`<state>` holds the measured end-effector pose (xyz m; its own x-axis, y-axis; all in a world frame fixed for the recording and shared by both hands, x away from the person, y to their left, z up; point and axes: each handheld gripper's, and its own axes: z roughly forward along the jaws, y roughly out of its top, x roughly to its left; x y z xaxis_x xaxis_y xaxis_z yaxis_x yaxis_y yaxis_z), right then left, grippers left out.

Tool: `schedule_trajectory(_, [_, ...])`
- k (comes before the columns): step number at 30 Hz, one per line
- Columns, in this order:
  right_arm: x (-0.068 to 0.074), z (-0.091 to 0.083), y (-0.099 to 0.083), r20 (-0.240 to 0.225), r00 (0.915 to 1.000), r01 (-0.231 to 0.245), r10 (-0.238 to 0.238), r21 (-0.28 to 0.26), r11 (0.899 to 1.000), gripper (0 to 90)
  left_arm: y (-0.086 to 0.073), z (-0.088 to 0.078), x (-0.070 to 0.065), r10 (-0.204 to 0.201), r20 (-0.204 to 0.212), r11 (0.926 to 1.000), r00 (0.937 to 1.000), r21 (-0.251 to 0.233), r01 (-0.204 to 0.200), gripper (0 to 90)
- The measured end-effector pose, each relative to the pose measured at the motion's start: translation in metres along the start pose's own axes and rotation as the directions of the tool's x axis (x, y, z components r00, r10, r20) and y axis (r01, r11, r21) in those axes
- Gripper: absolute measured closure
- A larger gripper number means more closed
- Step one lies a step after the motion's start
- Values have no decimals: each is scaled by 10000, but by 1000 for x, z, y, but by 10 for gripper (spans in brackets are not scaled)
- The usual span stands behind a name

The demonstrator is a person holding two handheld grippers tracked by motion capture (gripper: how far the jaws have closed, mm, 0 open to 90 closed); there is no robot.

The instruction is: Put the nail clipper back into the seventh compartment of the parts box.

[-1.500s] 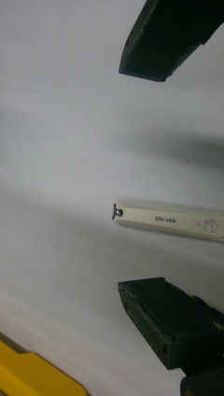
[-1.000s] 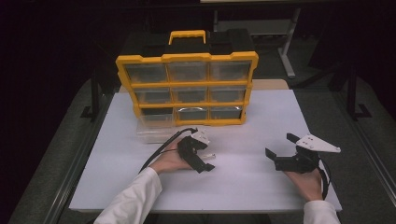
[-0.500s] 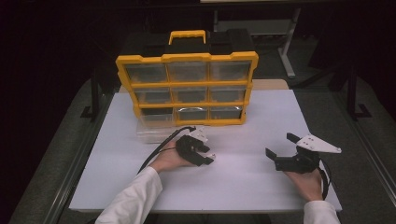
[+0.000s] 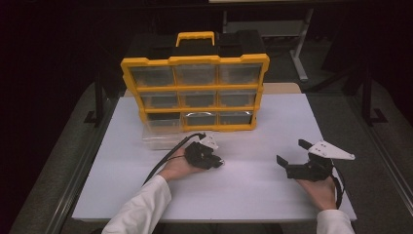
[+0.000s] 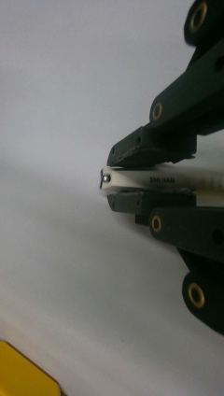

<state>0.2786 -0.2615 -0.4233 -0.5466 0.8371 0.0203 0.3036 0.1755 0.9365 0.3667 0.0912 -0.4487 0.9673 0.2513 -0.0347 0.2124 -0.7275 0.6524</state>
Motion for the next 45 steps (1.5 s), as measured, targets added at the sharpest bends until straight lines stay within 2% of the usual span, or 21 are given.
schedule_trajectory(3, [0, 0, 0, 7, 10000, -21, 21, -14, 10000, 0, 0, 0, -3, 300, -161, 9995, 9994, -40, -301, 774])
schedule_trajectory(6, [0, -1, 0, 15, 10000, -26, 26, -19, 10000, 0, -1, 0, -4, 403, -218, 9991, 9989, -80, -405, 775])
schedule_trajectory(15, [0, -1, 0, 23, 10000, -57, 57, -35, 10000, 0, 3, -16, -4, 176, -92, 9978, 9998, -633, -181, 775])
schedule_trajectory(22, [-1, 0, 0, 48, 10000, -43, 43, -19, 10000, 0, 9, -35, -4, -41, 42, 9926, 10000, -1216, 46, 774])
schedule_trajectory(27, [-1, -1, 0, 78, 9999, -74, 74, -17, 10000, 0, 15, -49, -6, 77, -12, 9911, 10000, -1328, -78, 775])
schedule_trajectory(35, [-1, -1, 0, 103, 9999, -87, 88, -50, 9999, 0, 19, -59, -7, 63, 156, 9896, 9999, -1436, -40, 775])
schedule_trajectory(36, [-2, -1, -1, 110, 9999, -120, 120, -28, 9999, 0, 22, -65, -11, 268, 123, 9894, 9996, -1433, -248, 775])
schedule_trajectory(39, [-2, -1, -1, 114, 9998, -135, 136, -38, 9999, 0, 24, -70, -12, 322, 129, 9889, 9994, -1456, -299, 774])
schedule_trajectory(45, [-2, -2, -1, 106, 9998, -153, 154, -79, 9999, 0, 24, -80, -9, 216, 81, 9863, 9997, -1636, -199, 774])
